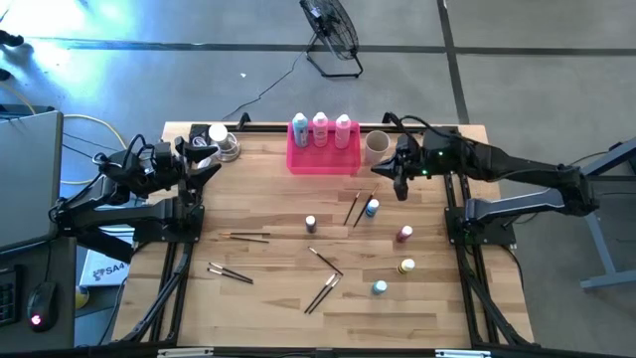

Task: Pick & Place Paint Supplies
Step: Put the small blue paint bottle into the pink bin

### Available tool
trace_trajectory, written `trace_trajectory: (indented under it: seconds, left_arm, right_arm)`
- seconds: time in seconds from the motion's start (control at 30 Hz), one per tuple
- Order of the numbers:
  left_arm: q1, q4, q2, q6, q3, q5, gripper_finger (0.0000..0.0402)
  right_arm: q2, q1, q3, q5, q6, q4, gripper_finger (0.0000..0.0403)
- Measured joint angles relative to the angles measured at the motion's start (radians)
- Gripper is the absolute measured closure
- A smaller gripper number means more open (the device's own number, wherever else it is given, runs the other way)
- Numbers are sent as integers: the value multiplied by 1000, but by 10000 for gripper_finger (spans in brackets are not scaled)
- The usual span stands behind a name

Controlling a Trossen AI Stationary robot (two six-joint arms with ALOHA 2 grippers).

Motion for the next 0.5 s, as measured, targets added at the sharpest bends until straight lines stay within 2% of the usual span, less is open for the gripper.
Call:
trace_trajectory:
  seconds: [0.2, 0.37, 0.5]
  left_arm:
    - [0, 0, 0, 0, 0, 0, 130]
    - [0, 0, 0, 0, 0, -5, 130]
    - [0, -1, 0, 0, 0, -5, 130]
  right_arm:
    - [40, 29, 45, 41, -62, -141, 399]
    - [59, 60, 45, -42, -192, -167, 399]
    - [73, 74, 45, -61, -166, -181, 399]
